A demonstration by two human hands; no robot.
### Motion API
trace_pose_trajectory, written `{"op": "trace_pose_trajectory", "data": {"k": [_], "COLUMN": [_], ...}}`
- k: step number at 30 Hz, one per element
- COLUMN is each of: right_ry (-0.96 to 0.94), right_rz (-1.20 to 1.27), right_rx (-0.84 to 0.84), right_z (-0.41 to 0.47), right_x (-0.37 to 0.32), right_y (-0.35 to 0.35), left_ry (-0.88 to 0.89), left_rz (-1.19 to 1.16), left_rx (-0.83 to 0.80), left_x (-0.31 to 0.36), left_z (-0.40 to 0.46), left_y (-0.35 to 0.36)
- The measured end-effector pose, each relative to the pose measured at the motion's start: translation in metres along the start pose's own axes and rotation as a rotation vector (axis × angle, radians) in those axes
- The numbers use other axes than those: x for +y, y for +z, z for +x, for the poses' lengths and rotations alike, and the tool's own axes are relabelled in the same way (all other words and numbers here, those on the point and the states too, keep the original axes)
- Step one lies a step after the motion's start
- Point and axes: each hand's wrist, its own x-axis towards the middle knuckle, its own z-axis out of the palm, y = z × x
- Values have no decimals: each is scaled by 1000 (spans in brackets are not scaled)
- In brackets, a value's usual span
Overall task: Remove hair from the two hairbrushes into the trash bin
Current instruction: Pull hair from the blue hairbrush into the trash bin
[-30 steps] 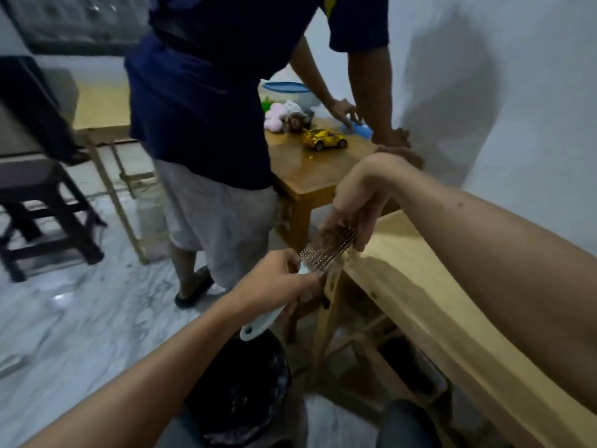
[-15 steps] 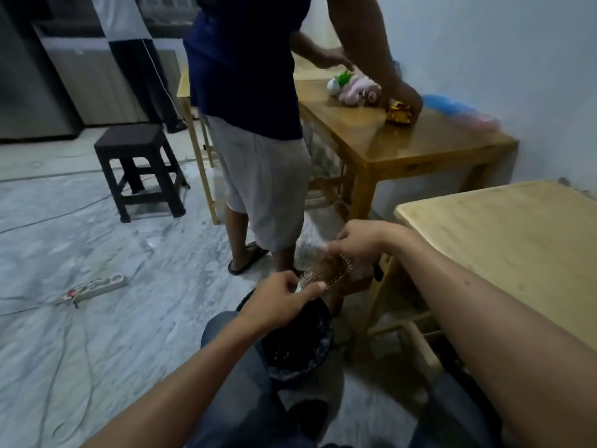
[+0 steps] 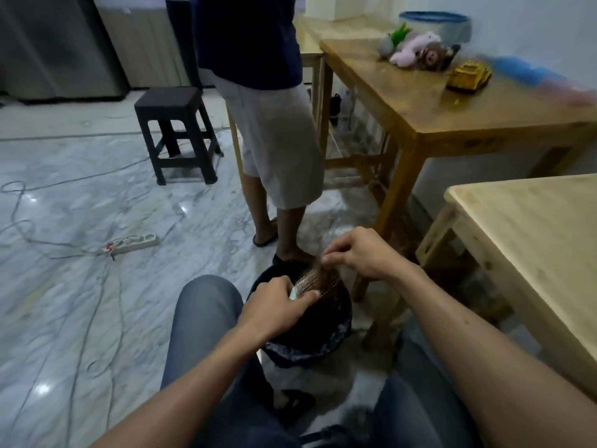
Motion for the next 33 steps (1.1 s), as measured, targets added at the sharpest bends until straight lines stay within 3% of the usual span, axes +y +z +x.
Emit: {"op": "trace_pose_trajectory", "data": {"k": [6,19,23,27,33], "right_ry": [17,438,406,265,295], "right_rz": [47,399,565,450,456], "right_rx": [43,251,25,-202,-35], "right_z": [22,57,53,51,62], "right_x": [15,32,15,6,17], "right_y": [17,50,61,69,66], "left_ry": [-75,-97,-132,-108,-66], "left_rz": [80,119,136,167,230], "left_rx": [68,114,129,156,140], "left_x": [-14,-76,-86,-87,-93], "left_z": [-5,-10,-9,-9,-9], "left_y": [12,-1,-4,-5,-10]}}
